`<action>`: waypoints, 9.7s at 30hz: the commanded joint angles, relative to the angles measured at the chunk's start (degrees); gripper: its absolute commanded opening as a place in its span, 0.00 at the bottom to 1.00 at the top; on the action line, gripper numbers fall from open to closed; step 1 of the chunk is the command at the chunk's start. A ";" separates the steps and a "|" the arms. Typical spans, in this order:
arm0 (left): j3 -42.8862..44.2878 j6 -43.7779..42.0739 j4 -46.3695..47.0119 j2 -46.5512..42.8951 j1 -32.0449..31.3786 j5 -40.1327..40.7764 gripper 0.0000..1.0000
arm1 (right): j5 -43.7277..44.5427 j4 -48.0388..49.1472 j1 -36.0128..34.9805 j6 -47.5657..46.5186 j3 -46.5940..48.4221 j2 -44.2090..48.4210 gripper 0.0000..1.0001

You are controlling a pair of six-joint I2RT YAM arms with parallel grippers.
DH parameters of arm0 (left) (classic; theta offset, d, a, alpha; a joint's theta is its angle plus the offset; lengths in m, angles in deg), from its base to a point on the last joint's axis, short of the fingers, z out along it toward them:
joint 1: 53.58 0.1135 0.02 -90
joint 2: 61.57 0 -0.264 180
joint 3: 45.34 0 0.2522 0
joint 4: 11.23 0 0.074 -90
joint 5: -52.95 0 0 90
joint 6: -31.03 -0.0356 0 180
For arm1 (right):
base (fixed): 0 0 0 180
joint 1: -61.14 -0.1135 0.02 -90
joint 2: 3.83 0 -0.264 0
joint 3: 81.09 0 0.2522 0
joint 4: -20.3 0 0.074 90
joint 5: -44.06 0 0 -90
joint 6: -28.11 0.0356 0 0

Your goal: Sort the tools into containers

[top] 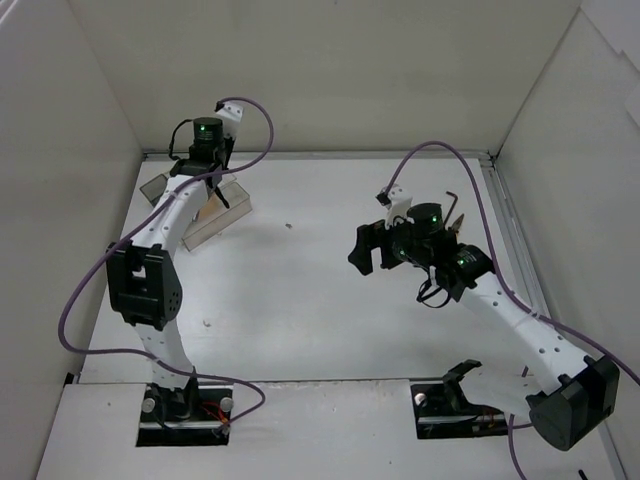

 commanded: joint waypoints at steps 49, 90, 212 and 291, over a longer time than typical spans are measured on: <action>13.43 -7.40 -8.44 16.55 0.44 6.94 0.08 | -3.58 2.42 2.13 -0.23 -2.01 -3.11 0.94; -6.40 24.47 -12.22 -12.07 -5.19 -2.72 0.87 | 21.02 2.06 12.40 3.55 1.42 -6.36 0.80; -41.07 46.47 4.11 -52.10 -4.66 -31.55 0.97 | -10.25 21.65 3.63 -2.97 14.35 -21.93 0.00; -23.94 37.52 2.81 -35.23 6.14 -16.45 0.00 | 1.42 17.89 -7.45 -1.02 1.52 -4.35 0.72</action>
